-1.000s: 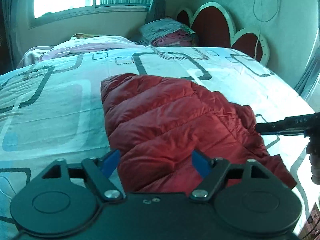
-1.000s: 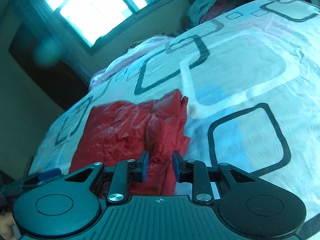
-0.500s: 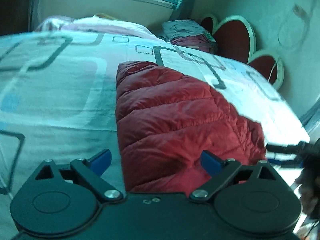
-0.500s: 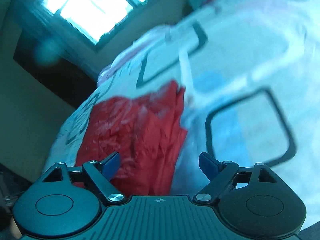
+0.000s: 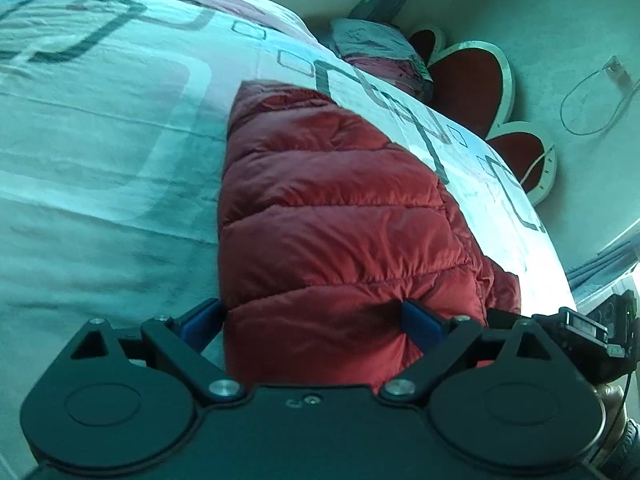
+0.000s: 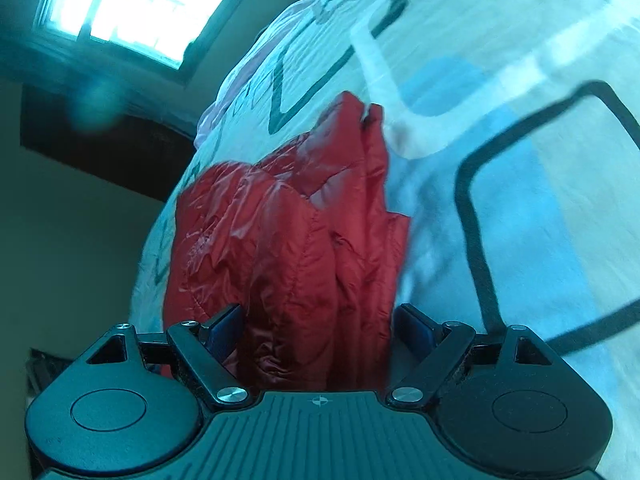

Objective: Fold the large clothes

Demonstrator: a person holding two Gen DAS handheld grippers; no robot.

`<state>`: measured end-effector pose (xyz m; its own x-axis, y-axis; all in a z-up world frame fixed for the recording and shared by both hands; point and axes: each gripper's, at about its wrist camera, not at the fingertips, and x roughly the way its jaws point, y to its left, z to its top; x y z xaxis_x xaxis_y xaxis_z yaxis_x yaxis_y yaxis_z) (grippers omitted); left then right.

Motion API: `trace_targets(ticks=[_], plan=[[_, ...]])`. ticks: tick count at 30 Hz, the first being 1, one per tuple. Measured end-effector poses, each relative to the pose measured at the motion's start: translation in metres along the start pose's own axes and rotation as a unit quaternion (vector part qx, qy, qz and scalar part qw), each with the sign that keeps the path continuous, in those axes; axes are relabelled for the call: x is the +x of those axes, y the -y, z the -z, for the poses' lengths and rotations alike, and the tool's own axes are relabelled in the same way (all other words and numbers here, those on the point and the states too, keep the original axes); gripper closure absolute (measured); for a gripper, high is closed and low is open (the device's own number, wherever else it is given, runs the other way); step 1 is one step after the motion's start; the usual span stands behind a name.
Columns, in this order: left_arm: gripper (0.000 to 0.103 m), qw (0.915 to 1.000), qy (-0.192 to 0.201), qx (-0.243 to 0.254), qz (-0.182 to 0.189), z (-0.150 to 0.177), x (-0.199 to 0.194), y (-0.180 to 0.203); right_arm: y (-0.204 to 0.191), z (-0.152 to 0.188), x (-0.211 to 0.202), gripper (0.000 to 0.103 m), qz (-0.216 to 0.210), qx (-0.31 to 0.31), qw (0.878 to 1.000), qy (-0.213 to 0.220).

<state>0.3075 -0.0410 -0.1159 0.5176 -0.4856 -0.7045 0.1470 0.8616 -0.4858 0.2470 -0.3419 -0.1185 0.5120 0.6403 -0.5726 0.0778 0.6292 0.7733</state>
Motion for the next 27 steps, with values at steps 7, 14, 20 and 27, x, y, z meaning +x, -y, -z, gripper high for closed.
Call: trace_targets(ticks=[7,14,20,27], plan=[[0.007,0.9986,-0.024,0.031,0.035,-0.004,0.011,-0.004,-0.010,0.010,0.007,0.034,0.004,-0.006,1.000,0.002],[0.016,0.9970,-0.027,0.043,0.058,-0.004,0.014,-0.008,-0.023,0.012,0.016,0.056,0.019,-0.034,0.999,0.005],[0.019,0.9960,-0.016,0.067,0.057,-0.002,0.007,-0.002,-0.048,0.019,0.012,0.071,0.045,-0.088,0.995,0.018],[0.024,0.9950,-0.005,0.079,0.061,-0.003,-0.008,0.007,-0.061,0.023,-0.003,0.075,0.026,-0.096,0.994,0.036]])
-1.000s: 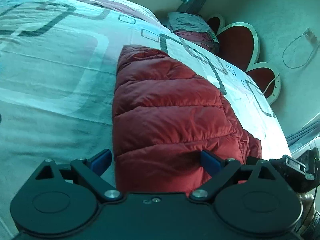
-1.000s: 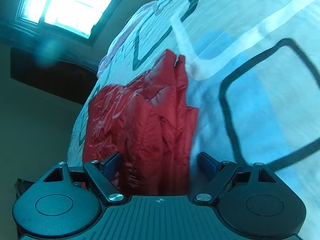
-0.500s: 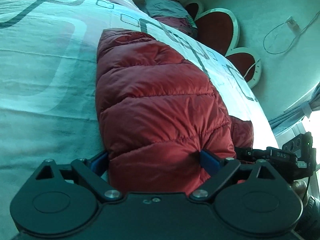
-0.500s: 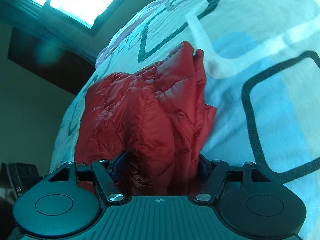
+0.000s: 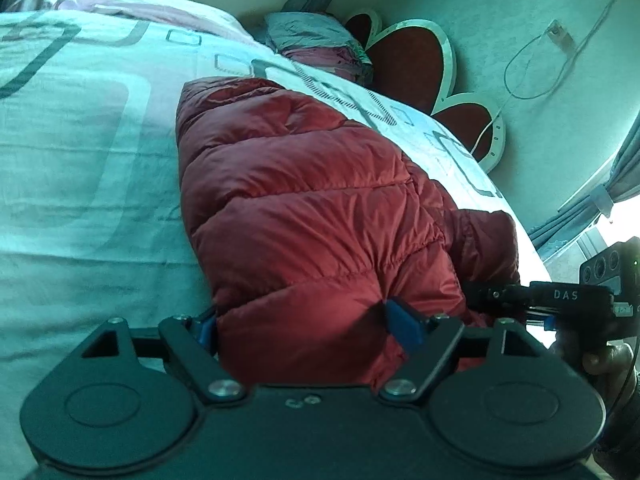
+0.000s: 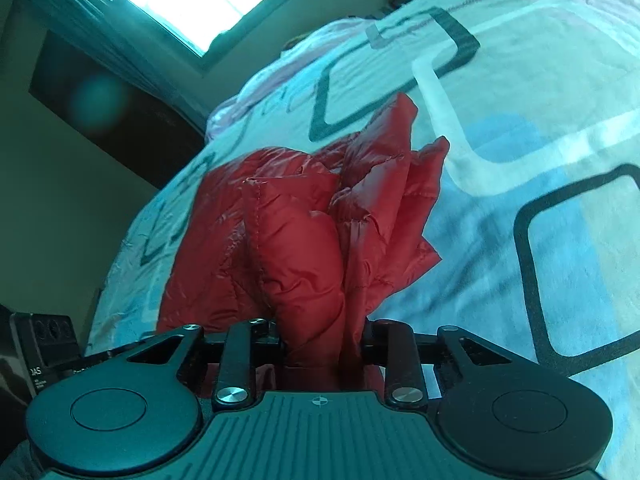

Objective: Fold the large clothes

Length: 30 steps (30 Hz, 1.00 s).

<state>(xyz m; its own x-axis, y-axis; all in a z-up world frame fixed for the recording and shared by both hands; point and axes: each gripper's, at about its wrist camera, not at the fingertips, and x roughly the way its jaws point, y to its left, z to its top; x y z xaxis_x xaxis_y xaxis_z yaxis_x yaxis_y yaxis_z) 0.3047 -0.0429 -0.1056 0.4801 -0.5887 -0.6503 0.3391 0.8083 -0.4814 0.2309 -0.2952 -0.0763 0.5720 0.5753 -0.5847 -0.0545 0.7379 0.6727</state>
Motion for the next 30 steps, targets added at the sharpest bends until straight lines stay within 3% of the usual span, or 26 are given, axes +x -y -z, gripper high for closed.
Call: trace_targets(ticks=[7,12,23,30], plan=[[0.024,0.9995,0.032,0.002,-0.002,-0.005,-0.030,0.007,-0.029,-0.011,-0.011,0.075,-0.021,-0.033,0.999,0.012],[0.024,0.9981,0.060,-0.001,-0.014,-0.009,-0.063,-0.008,-0.064,-0.014,0.000,0.075,-0.039,-0.058,0.997,0.015],[0.024,0.9953,0.076,-0.027,-0.054,-0.017,-0.139,-0.101,-0.158,0.005,0.099,0.075,-0.069,-0.086,0.994,-0.011],[0.024,0.9957,0.064,-0.036,-0.057,-0.041,-0.155,-0.171,-0.202,0.018,0.168,0.075,-0.063,-0.072,0.995,-0.015]])
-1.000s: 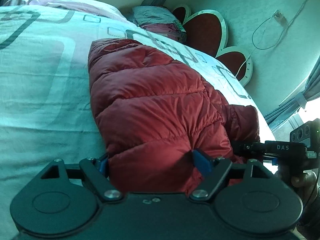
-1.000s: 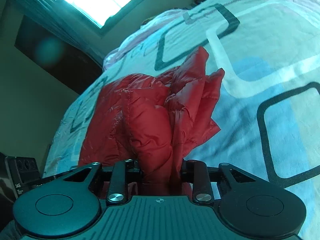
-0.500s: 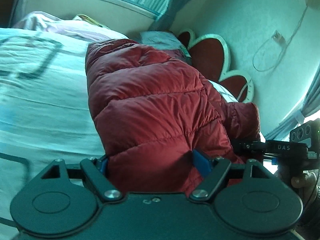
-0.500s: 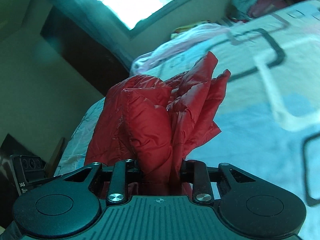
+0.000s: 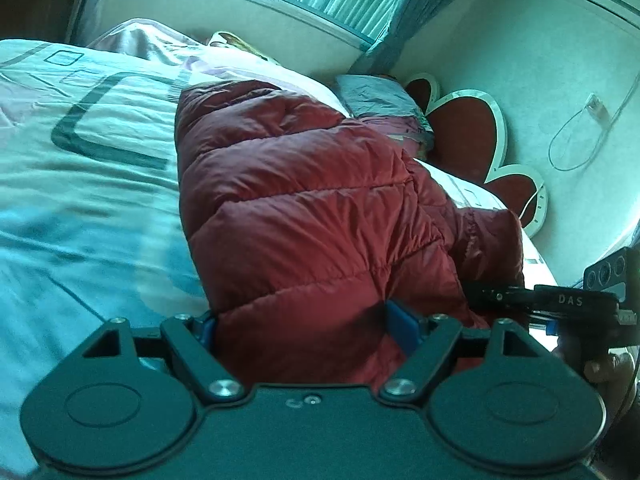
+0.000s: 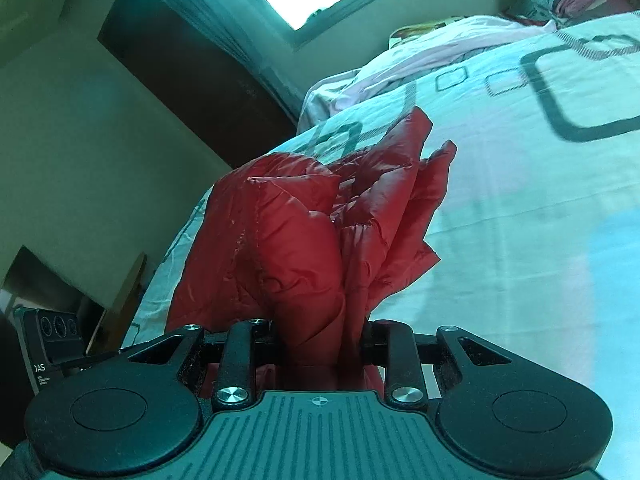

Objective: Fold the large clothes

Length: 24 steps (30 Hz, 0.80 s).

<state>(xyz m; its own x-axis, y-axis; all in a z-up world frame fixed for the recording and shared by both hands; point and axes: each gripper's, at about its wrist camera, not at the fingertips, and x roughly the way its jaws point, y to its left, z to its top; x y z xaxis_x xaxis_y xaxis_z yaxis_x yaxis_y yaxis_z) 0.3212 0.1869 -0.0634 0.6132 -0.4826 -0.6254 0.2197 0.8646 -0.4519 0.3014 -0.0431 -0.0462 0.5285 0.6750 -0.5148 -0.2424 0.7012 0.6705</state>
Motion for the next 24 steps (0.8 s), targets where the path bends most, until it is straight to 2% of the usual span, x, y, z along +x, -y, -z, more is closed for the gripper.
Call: trace_targets(ticks=[6,9,11,12,14,15,18,19,20,21,24], plan=[[0.023,0.9991,-0.042,0.003,-0.005,-0.014,0.029,-0.049,0.005,0.002,0.054,0.075,0.016,0.049,0.999,-0.015],[0.012,0.9985,-0.051,-0.020,0.002,-0.012,0.044,-0.071,0.025,0.010,0.078,0.075,0.026,0.088,0.996,-0.020],[0.011,0.9985,-0.051,-0.020,0.006,-0.010,0.046,-0.071,0.034,0.011,0.081,0.068,0.024,0.104,0.994,-0.019],[0.012,0.9987,-0.049,-0.016,0.005,-0.010,0.044,-0.068,0.034,0.010,0.078,0.067,0.026,0.100,0.994,-0.017],[0.015,0.9992,-0.041,-0.002,-0.003,-0.011,0.035,-0.064,0.030,0.006,0.065,0.059,0.045,0.083,0.995,-0.014],[0.019,0.9995,-0.029,0.006,-0.011,-0.013,0.025,-0.066,0.024,0.004,0.055,0.051,0.064,0.067,0.996,-0.005],[0.036,0.9988,0.035,0.026,-0.023,-0.016,-0.012,-0.062,0.001,-0.001,0.007,0.051,0.104,-0.002,0.993,0.062],[0.039,0.9969,0.064,0.043,-0.014,-0.020,-0.021,-0.055,-0.008,-0.005,0.001,0.061,0.106,-0.028,0.991,0.073],[0.040,0.9954,0.076,0.058,-0.006,-0.025,-0.023,-0.048,-0.018,-0.011,0.000,0.070,0.108,-0.062,0.990,0.073],[0.040,0.9937,0.079,0.079,-0.001,-0.032,-0.018,-0.039,-0.026,-0.017,0.004,0.084,0.108,-0.089,0.988,0.066],[0.043,0.9898,0.051,0.133,-0.009,-0.047,0.017,-0.016,-0.047,-0.027,0.032,0.090,0.104,-0.143,0.983,0.048]])
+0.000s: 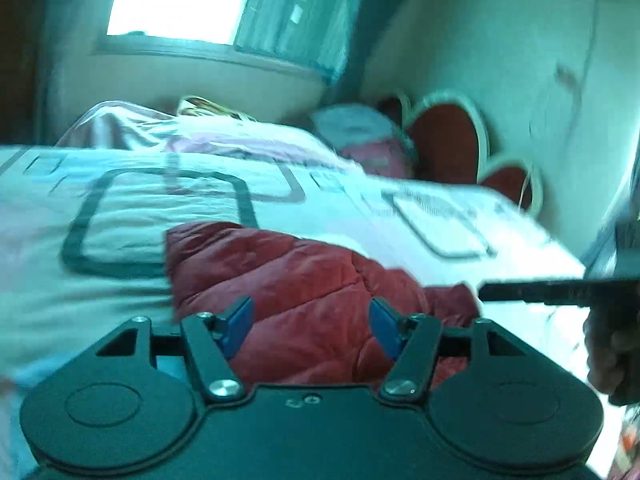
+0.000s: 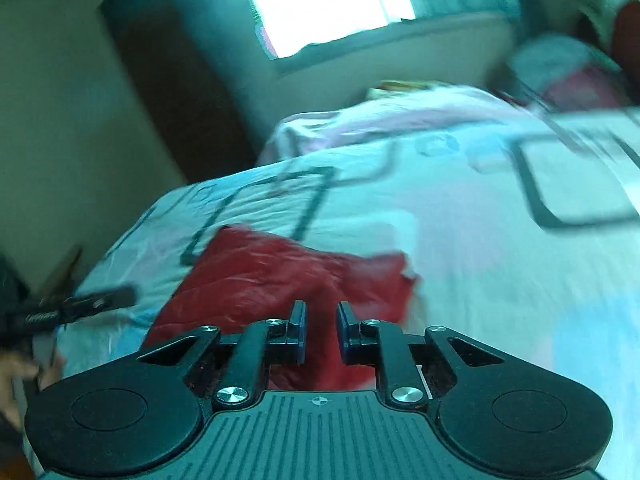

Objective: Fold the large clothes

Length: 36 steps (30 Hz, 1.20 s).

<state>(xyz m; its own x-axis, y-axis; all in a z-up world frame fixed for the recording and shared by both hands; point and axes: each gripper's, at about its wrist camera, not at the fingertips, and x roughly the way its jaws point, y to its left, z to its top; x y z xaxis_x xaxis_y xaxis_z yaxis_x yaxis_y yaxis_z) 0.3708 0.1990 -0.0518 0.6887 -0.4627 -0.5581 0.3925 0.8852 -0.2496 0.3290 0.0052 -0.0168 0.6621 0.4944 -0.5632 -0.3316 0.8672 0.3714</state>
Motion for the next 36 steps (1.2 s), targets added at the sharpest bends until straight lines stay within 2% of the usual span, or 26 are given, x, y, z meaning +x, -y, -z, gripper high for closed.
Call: trace_targets(ticks=[2,4,5,8,13,16,18,22,25,27,30,36], plan=[[0.046,0.9998,-0.021,-0.008,0.003,0.001,0.021,0.000,-0.007,-0.001,0.025,0.090,0.031,-0.021,0.999,-0.019],[0.048,0.9983,-0.053,0.000,-0.023,0.010,0.041,-0.003,0.000,0.018,0.035,0.091,0.068,-0.026,0.996,-0.051],[0.048,0.9974,-0.062,0.008,-0.036,0.015,0.045,-0.005,0.006,0.024,0.046,0.091,0.074,-0.021,0.995,-0.068],[0.048,0.9967,-0.066,0.012,-0.045,0.021,0.045,-0.008,0.016,0.042,0.069,0.092,0.073,0.004,0.993,-0.090],[0.049,0.9967,-0.067,0.015,-0.042,0.025,0.038,-0.016,0.019,0.047,0.063,0.092,0.080,0.016,0.993,-0.087],[0.050,0.9986,-0.046,0.005,-0.027,0.017,0.021,-0.014,0.011,0.032,0.041,0.092,0.085,0.011,0.995,-0.054],[0.050,0.9994,-0.025,0.015,-0.019,0.008,0.007,-0.003,-0.003,0.021,0.025,0.092,0.077,-0.005,0.997,-0.027],[0.050,0.9995,-0.011,0.026,0.012,0.006,-0.012,0.017,-0.035,0.012,0.002,0.091,0.040,-0.038,0.998,-0.010],[0.050,0.9981,-0.037,0.049,0.001,0.016,0.002,0.027,-0.049,0.019,0.015,0.091,0.046,-0.060,0.997,-0.030],[0.050,0.9979,-0.052,0.039,-0.001,0.025,0.012,0.026,-0.049,0.024,0.030,0.091,0.056,-0.062,0.995,-0.049],[0.050,0.9974,-0.065,0.031,-0.010,0.036,0.020,0.022,-0.041,0.042,0.059,0.092,0.063,-0.057,0.991,-0.106],[0.050,0.9970,-0.069,0.030,-0.019,0.036,0.022,0.022,-0.039,0.049,0.059,0.092,0.067,-0.047,0.991,-0.104]])
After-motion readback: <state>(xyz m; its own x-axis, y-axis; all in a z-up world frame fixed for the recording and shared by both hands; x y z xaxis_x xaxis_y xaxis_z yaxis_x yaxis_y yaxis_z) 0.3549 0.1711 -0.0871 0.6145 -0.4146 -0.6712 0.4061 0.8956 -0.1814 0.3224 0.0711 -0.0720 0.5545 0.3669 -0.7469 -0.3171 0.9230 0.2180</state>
